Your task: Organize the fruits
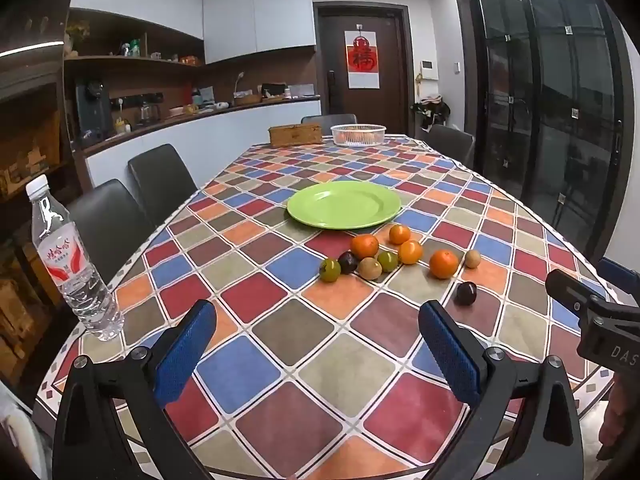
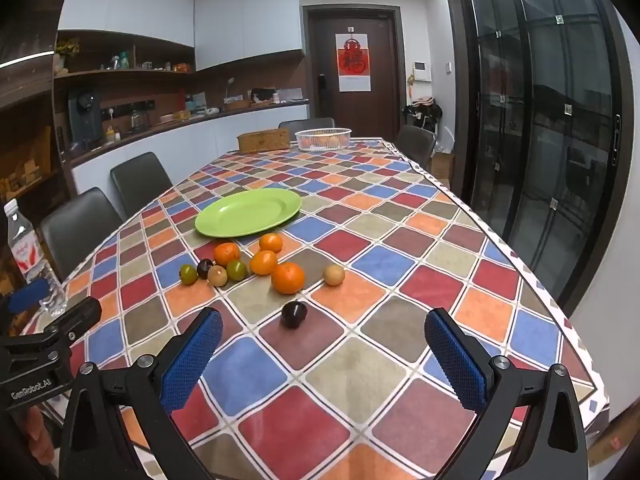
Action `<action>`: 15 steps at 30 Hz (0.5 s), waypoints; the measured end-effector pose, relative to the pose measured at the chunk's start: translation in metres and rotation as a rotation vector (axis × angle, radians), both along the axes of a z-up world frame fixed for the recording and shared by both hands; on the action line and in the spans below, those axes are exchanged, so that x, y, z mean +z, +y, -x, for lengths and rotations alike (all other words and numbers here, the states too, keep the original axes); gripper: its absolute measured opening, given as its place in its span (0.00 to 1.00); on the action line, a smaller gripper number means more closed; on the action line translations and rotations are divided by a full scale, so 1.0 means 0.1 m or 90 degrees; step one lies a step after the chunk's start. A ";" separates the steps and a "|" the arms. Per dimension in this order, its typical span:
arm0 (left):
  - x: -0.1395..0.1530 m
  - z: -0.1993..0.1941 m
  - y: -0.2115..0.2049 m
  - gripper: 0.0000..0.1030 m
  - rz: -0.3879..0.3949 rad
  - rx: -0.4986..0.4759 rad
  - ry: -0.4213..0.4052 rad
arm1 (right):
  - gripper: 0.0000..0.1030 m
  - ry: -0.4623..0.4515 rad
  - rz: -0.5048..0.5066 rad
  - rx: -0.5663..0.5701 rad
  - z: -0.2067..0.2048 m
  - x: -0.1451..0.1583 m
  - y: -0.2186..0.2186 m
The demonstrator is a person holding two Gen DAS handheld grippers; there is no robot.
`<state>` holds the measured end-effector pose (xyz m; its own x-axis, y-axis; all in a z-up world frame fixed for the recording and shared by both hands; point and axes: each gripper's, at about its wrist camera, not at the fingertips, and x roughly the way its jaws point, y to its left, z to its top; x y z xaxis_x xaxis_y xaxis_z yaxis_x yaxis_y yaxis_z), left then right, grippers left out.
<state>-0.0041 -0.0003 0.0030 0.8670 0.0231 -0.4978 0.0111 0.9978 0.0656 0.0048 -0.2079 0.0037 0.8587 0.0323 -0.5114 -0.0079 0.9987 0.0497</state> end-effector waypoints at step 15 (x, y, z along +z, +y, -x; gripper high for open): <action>-0.02 0.01 -0.01 1.00 0.001 -0.007 0.005 | 0.99 -0.001 -0.002 0.000 0.00 0.00 0.00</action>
